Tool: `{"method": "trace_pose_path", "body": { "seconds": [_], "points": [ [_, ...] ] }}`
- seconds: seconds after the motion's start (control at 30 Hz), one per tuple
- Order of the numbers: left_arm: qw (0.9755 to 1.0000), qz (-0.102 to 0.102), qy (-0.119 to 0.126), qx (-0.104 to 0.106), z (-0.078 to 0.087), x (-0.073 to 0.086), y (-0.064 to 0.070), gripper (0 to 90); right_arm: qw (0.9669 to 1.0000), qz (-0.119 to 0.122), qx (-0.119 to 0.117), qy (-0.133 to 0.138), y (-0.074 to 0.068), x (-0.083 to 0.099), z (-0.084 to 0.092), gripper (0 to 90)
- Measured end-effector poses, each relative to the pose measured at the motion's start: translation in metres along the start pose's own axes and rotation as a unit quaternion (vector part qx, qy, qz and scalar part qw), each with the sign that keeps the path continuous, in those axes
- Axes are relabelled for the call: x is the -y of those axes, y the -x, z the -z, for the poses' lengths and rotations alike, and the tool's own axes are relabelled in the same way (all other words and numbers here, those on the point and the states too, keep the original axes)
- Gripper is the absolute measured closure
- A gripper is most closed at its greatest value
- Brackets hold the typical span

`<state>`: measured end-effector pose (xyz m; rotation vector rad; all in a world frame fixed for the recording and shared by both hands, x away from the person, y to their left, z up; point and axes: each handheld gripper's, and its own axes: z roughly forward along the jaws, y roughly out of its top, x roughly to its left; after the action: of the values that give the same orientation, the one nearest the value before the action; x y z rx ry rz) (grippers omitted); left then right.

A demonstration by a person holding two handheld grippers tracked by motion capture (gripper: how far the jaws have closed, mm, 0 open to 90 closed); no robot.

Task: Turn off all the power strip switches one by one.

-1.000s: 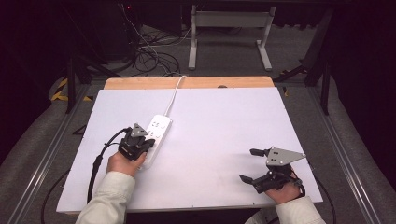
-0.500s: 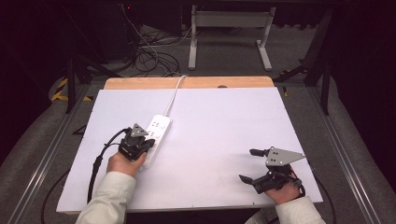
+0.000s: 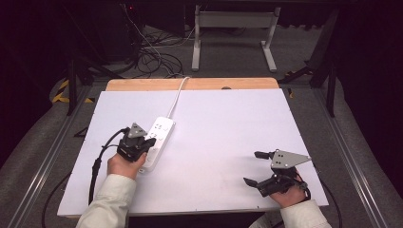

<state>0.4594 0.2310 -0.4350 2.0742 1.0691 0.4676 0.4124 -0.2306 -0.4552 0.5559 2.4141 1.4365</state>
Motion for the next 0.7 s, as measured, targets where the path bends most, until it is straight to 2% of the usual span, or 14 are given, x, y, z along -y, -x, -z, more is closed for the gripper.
{"method": "trace_pose_path", "body": {
  "seconds": [0.13,0.17,0.27,0.43,0.7],
  "points": [
    [0.9998,-0.017,-0.012,0.0,-0.005,-0.003,0.004,90.0,1.0,-0.002,-0.001,-0.002,0.0,0.0,-0.001,4.3],
    [0.9998,-0.011,-0.013,0.009,-0.007,-0.004,0.006,90.0,1.0,-0.002,0.0,-0.002,0.0,0.0,-0.001,4.3],
    [0.9998,-0.009,-0.006,0.015,-0.008,-0.008,0.003,90.0,1.0,-0.003,0.001,-0.001,0.0,0.0,-0.001,4.3],
    [0.9997,-0.008,-0.021,0.011,-0.02,-0.013,0.0,90.0,1.0,-0.003,0.0,-0.002,0.0,0.0,-0.001,4.3],
    [0.999,0.01,-0.043,0.003,-0.041,-0.015,-0.008,90.0,1.0,-0.004,-0.001,-0.002,0.001,0.0,-0.001,4.3]
  ]
}}
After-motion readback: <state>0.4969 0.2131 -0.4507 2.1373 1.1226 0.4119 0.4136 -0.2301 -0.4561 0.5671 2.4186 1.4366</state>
